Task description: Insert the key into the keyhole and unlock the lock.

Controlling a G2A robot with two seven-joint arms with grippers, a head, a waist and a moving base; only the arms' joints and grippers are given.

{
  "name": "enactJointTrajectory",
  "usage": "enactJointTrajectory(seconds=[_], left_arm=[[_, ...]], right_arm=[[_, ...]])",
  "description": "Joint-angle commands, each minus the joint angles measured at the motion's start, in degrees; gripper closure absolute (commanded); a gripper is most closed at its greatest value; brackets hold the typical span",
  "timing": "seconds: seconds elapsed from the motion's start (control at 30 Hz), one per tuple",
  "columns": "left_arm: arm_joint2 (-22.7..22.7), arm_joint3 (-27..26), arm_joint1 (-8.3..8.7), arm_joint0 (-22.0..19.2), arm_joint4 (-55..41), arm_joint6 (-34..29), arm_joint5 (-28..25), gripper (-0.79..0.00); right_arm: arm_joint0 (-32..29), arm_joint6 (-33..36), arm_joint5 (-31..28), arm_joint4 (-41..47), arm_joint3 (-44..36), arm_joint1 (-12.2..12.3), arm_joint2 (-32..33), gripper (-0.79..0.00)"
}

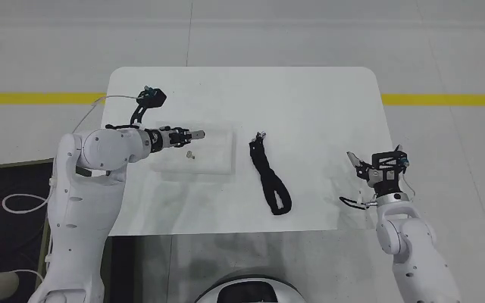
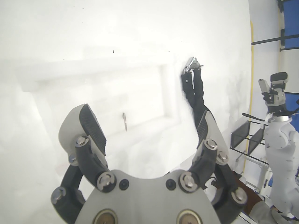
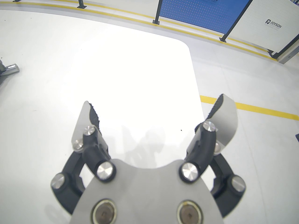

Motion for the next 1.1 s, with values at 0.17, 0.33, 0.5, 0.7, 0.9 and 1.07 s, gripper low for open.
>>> enactJointTrajectory(seconds=[0.17,0.33,0.5,0.7,0.9,1.07], left_arm=[[0.2,1.1,-0.04,0.5,-1.1,-0.4,0.1,-0.785],[-0.1,3.8,0.68,-1.5,-2.2,-6.7,-2.2,-0.785],[1.7,3.7,1.32,-3.0,1.8,-10.3,-3.7,-0.751],[4.2,7.8,1.50,-4.6,0.1,-11.5,-5.8,-0.471],[6.0,11.5,1.66,-5.7,0.9,-9.7,-6.6,-0.419],[7.7,14.3,1.78,-7.4,1.5,-9.8,-7.7,-0.369]], right_arm=[[0.0,0.0,0.0,0.0,0.0,0.0,0.0,-0.785],[0.0,0.0,0.0,0.0,0.0,0.0,0.0,-0.785],[0.0,0.0,0.0,0.0,0.0,0.0,0.0,-0.785],[0.0,0.0,0.0,0.0,0.0,0.0,0.0,-0.785],[0.0,0.0,0.0,0.0,0.0,0.0,0.0,-0.785],[0.0,0.0,0.0,0.0,0.0,0.0,0.0,-0.785]])
